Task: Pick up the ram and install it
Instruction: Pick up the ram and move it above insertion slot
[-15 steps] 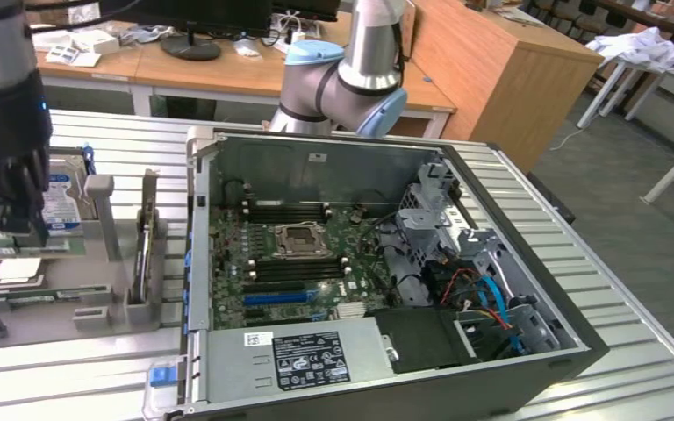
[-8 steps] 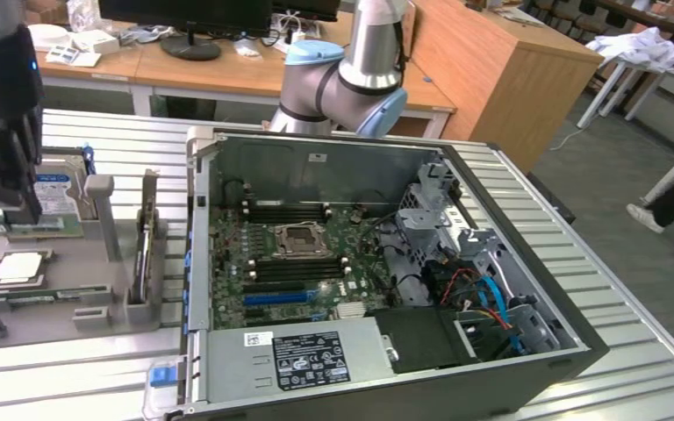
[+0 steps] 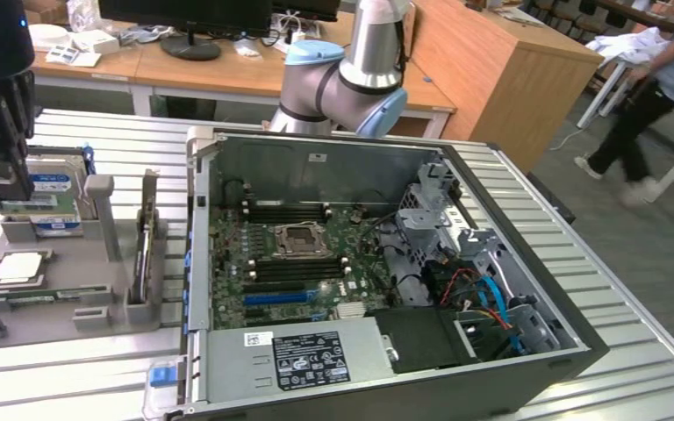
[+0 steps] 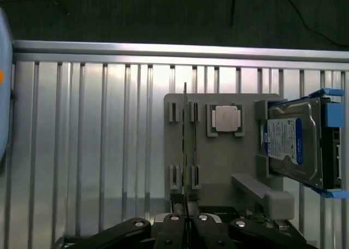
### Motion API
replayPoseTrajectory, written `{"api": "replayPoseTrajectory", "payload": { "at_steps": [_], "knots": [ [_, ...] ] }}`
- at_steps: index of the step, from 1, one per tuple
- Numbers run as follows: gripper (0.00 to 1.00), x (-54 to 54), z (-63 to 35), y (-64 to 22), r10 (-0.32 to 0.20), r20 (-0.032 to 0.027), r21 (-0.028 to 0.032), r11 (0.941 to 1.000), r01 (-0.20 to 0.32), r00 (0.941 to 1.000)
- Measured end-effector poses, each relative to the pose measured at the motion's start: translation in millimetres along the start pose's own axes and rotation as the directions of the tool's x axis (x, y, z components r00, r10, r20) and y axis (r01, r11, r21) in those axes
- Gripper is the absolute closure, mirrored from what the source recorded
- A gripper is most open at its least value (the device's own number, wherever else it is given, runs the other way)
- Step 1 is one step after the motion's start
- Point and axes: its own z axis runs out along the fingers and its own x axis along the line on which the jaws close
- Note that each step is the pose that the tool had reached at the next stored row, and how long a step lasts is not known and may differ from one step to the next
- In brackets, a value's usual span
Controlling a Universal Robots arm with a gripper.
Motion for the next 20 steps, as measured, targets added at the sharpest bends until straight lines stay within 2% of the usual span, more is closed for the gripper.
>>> {"api": "replayPoseTrajectory", "payload": {
  "at_steps": [5,11,20],
  "knots": [
    [0.88,0.0,-0.9,0.0,0.000,-0.0003,-0.0004,1.0000,0.000,1.0000],
    [0.88,-0.3,-9.1,0.3,0.000,0.0000,-0.0001,1.0000,0.000,1.0000],
    [0.88,-0.3,-9.7,-1.3,0.000,-0.0002,-0.0003,1.0000,0.000,1.0000]
  ]
}}
